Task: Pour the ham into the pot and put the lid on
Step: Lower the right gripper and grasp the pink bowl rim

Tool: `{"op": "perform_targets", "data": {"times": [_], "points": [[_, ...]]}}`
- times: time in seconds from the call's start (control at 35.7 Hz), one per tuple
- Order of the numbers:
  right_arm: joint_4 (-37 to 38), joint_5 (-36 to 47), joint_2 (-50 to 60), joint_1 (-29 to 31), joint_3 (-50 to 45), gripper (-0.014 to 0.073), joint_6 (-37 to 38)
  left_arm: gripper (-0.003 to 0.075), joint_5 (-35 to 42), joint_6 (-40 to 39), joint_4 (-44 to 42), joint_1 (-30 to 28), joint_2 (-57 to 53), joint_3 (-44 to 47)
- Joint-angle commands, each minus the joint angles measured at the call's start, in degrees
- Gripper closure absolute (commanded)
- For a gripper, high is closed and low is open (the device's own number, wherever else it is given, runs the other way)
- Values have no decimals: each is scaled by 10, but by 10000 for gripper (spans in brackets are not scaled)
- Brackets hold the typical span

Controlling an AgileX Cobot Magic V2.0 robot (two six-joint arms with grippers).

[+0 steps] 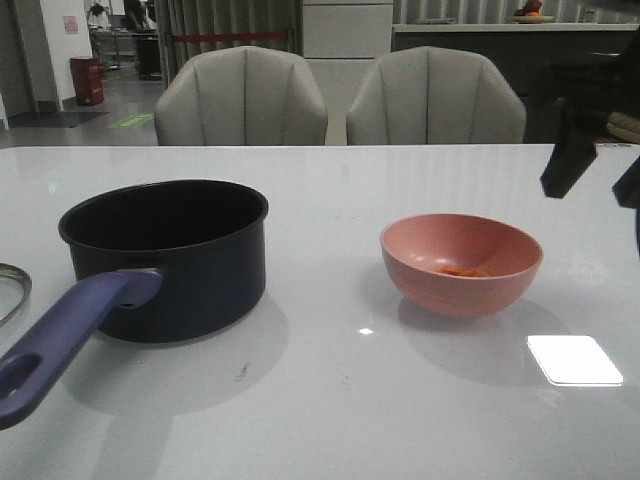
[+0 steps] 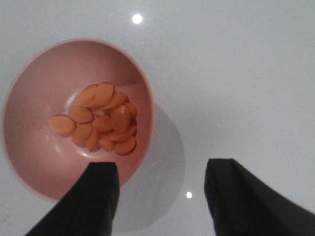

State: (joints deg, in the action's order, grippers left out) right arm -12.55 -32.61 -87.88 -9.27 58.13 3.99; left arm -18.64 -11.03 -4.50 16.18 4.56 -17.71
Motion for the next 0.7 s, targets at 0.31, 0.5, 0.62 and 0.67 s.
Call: {"op": "perform_targets", "data": {"times": [0.31,0.5,0.62,0.67], "points": [[-19,-2,-124,-6,105,113,-28,136,41,0,4,3,7,-14],[-19,1,-158,-8,128,244,-31,136,41,0,4,3,7,-14],[-20,2,-169,-8,136,385,-31,136,41,0,4,3,7,-14],[-20,6,-169,-8,136,443,-31,136,41,0,4,3,7,-14]]}}
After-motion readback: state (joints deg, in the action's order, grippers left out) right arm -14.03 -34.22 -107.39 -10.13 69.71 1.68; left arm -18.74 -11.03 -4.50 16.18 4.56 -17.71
